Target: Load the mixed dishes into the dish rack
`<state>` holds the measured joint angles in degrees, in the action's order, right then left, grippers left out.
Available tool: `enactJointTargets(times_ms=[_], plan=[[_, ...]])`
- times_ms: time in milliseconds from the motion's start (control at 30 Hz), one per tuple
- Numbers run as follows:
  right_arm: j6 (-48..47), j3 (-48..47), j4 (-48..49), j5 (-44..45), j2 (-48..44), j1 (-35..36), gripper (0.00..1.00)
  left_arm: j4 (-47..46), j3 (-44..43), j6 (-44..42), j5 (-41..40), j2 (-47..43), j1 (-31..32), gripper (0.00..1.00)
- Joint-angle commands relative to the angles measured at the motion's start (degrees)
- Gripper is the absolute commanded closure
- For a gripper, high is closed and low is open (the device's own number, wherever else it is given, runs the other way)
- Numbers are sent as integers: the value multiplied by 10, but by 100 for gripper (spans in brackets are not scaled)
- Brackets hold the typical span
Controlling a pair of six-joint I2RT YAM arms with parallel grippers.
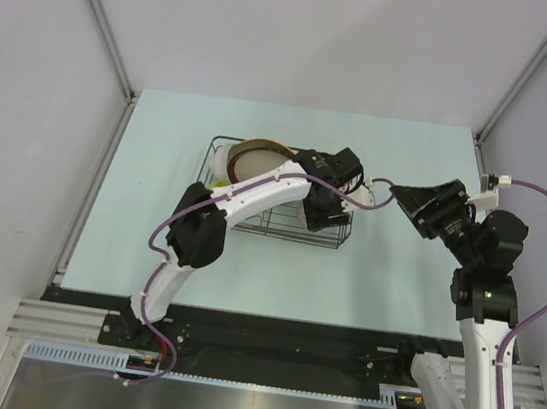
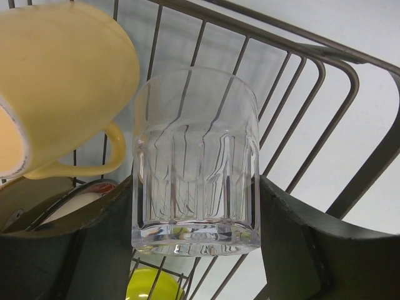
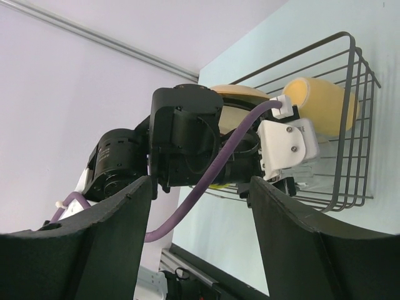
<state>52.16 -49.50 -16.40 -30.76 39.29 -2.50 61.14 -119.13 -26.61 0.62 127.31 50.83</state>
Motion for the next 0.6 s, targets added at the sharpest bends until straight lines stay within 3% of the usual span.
enactJointTargets(times_ms=[0, 67, 133, 200, 467, 567], plan=[[-11, 4, 0, 5, -8, -2, 31, -17, 7, -8, -4, -8, 0, 37], [-13, 4, -2, 6, -8, -2, 31, -28, 12, -7, -4, -14, 0, 16], [-13, 5, -3, 6, -7, -2, 31, -31, 11, -5, -19, -18, 0, 14], [-14, 5, -3, 7, -6, -2, 31, -32, 8, -4, -19, -23, 0, 0], [-26, 5, -12, 9, -4, -1, 29, -34, 0, -3, -13, -58, 0, 0], [-49, 5, -34, 24, -3, 1, 24, -21, -30, -1, -12, -85, 0, 0]])
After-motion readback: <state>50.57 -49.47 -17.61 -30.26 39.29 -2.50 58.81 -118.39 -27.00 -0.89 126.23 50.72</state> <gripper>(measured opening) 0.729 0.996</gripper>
